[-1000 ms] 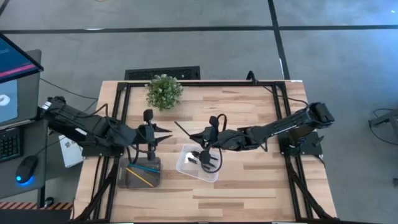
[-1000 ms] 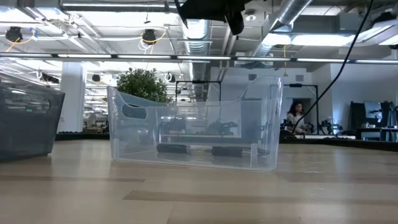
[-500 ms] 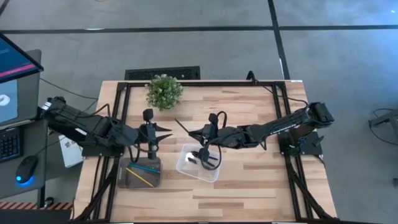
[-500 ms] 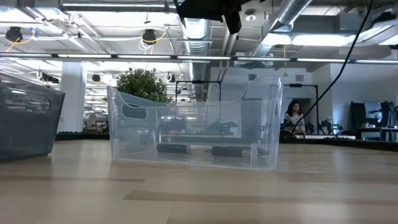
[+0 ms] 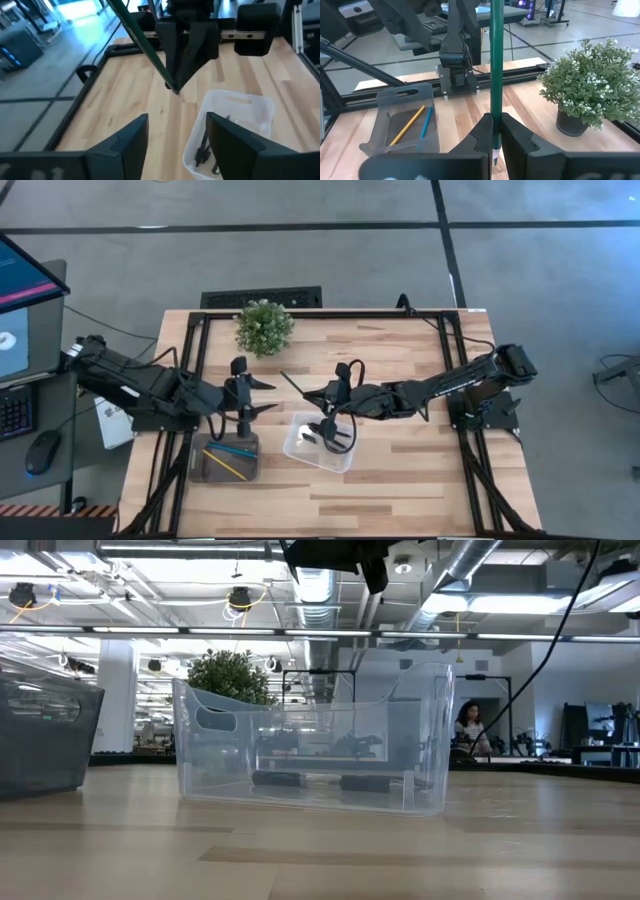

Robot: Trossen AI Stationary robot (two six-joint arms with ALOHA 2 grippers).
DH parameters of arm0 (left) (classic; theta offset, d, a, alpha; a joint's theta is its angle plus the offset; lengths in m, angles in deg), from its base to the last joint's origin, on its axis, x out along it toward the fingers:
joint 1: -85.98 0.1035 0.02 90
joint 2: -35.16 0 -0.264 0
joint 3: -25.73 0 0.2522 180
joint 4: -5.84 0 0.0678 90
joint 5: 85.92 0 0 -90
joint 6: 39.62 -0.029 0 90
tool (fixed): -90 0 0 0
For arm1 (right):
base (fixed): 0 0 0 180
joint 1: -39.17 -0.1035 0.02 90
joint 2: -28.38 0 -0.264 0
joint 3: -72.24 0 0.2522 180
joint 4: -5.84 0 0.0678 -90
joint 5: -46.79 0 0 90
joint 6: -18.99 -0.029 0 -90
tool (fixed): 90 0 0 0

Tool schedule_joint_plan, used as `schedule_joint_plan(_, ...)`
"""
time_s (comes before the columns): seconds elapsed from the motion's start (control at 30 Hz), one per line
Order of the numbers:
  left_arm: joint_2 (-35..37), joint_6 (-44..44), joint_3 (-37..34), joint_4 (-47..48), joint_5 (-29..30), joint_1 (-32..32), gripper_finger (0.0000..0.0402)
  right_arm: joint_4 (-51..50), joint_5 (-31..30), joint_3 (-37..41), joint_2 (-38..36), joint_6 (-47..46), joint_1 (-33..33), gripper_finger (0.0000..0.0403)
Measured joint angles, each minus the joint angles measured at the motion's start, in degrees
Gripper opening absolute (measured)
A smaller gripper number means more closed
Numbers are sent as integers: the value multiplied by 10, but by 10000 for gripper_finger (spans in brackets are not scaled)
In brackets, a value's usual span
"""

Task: Sort pens & pencils
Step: Put the green pencil into the black bin

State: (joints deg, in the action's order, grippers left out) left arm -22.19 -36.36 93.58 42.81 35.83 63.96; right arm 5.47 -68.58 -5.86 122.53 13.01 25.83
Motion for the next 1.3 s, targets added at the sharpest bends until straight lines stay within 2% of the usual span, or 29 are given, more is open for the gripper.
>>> schedule_joint_plan(0.23, 0, 19, 0, -32, 17, 13, 201, 1, 0, 0, 0, 0, 0, 49)
schedule_joint_plan(0.43, 0, -5, 0, -81, -1, 42, 201, 6, 11, 0, -1, 0, -2, 49)
schedule_joint_plan(0.7, 4, -85, 3, 3, -29, 64, 201, -12, 35, 0, -1, -16, -1, 49)
schedule_joint_plan(0.9, 4, -141, 6, 11, -18, 64, 201, -41, 35, 0, -1, -42, 0, 49)
schedule_joint_plan(1.07, 2, -167, 36, 108, 34, 64, 201, -100, 35, 0, -1, -85, 0, 49)
schedule_joint_plan(1.23, 1, -204, 55, 119, 29, 62, 201, -149, 35, 0, -1, -130, 0, 49)
schedule_joint_plan(1.3, 1, -205, 56, 118, 9, 62, 201, -145, 35, 0, -1, -135, 0, 49)
